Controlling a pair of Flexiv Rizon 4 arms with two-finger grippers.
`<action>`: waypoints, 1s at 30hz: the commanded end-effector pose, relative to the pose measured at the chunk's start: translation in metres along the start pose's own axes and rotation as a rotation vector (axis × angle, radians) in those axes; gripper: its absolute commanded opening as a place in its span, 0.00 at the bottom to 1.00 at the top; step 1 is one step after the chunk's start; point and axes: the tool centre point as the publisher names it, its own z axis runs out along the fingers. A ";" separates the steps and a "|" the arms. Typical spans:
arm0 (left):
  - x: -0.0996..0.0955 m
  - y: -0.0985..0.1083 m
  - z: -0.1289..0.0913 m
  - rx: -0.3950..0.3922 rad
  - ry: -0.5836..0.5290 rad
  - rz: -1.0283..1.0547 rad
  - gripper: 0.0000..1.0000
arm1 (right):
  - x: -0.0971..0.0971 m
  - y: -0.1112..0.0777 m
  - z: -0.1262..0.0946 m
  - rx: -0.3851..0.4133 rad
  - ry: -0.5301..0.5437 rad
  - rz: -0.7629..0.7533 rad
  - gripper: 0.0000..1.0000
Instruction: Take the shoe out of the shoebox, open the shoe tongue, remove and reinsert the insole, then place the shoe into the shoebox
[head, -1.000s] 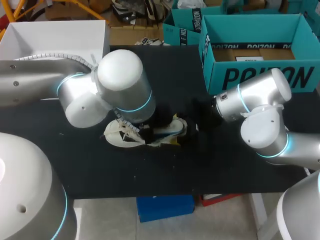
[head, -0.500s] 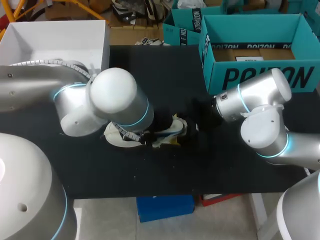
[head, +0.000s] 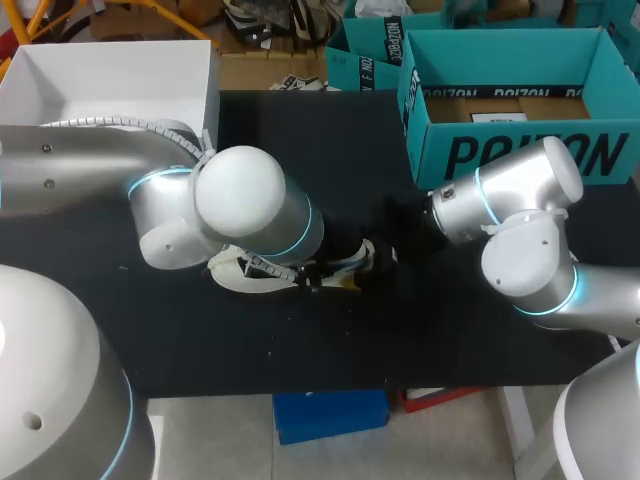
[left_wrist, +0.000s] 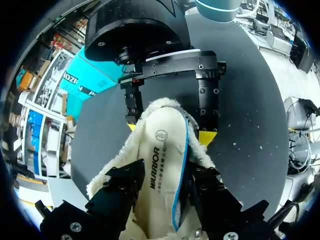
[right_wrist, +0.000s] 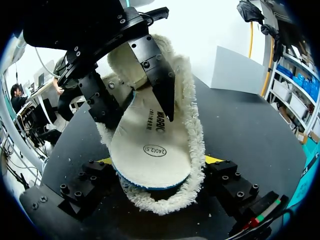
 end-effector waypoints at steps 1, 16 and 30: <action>0.002 -0.007 0.013 0.009 -0.001 0.003 0.46 | -0.003 -0.002 0.001 0.002 -0.001 0.002 0.00; 0.002 -0.001 0.007 0.013 0.081 -0.009 0.00 | -0.003 -0.002 0.001 0.002 -0.001 0.002 0.00; 0.013 0.013 -0.058 0.123 0.283 -0.026 0.00 | -0.003 -0.002 0.001 0.002 -0.001 0.002 0.00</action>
